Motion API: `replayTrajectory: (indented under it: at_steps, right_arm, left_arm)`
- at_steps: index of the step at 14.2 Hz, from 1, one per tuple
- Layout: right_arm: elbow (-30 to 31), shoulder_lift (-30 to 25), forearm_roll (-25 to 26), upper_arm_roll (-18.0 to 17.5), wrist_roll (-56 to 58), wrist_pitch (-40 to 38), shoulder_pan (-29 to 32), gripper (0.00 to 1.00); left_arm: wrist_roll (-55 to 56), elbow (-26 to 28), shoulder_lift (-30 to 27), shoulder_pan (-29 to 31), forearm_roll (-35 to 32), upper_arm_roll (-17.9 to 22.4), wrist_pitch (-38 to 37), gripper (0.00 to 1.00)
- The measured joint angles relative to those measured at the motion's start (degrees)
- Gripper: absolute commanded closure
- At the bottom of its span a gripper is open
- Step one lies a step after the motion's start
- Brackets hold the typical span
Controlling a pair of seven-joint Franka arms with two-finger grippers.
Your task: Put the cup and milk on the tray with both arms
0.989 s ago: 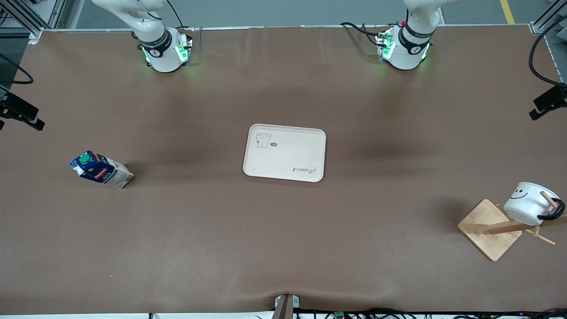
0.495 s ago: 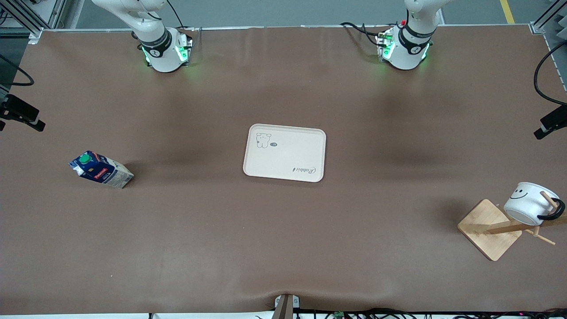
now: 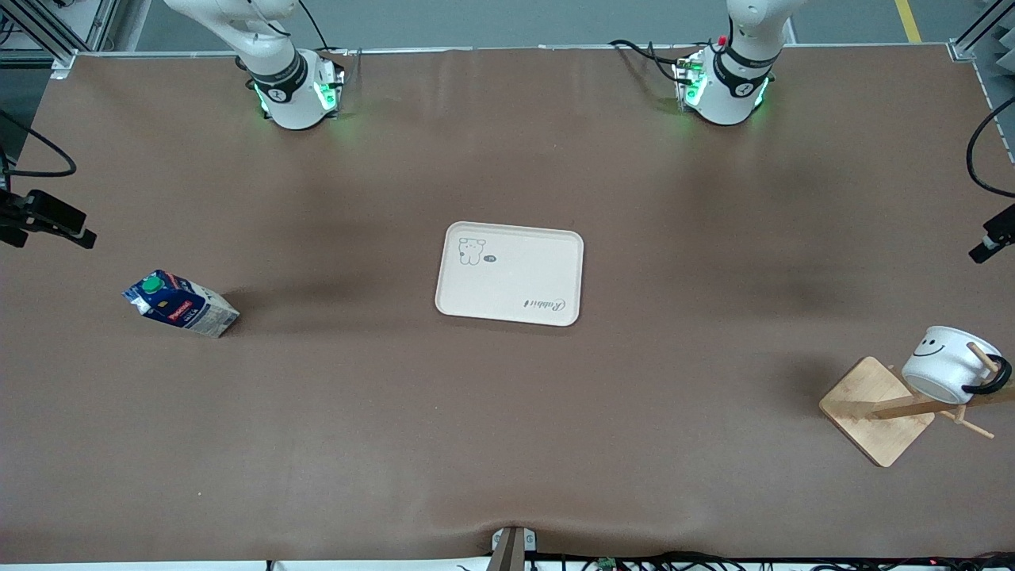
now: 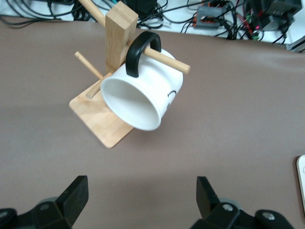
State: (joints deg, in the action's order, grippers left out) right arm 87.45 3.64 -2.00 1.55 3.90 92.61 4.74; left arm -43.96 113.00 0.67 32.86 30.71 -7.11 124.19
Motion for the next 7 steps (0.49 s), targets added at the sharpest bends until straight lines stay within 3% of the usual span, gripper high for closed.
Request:
replayTrajectory:
  at_steps: [7]
  right_arm:
    - [0.03, 4.61, -0.03, -0.04, 0.00, 3.14, -0.02, 0.00]
  left_arm:
    - [-3.65, -4.84, 9.09, -0.39, 8.31, -1.04, 3.14, 0.00]
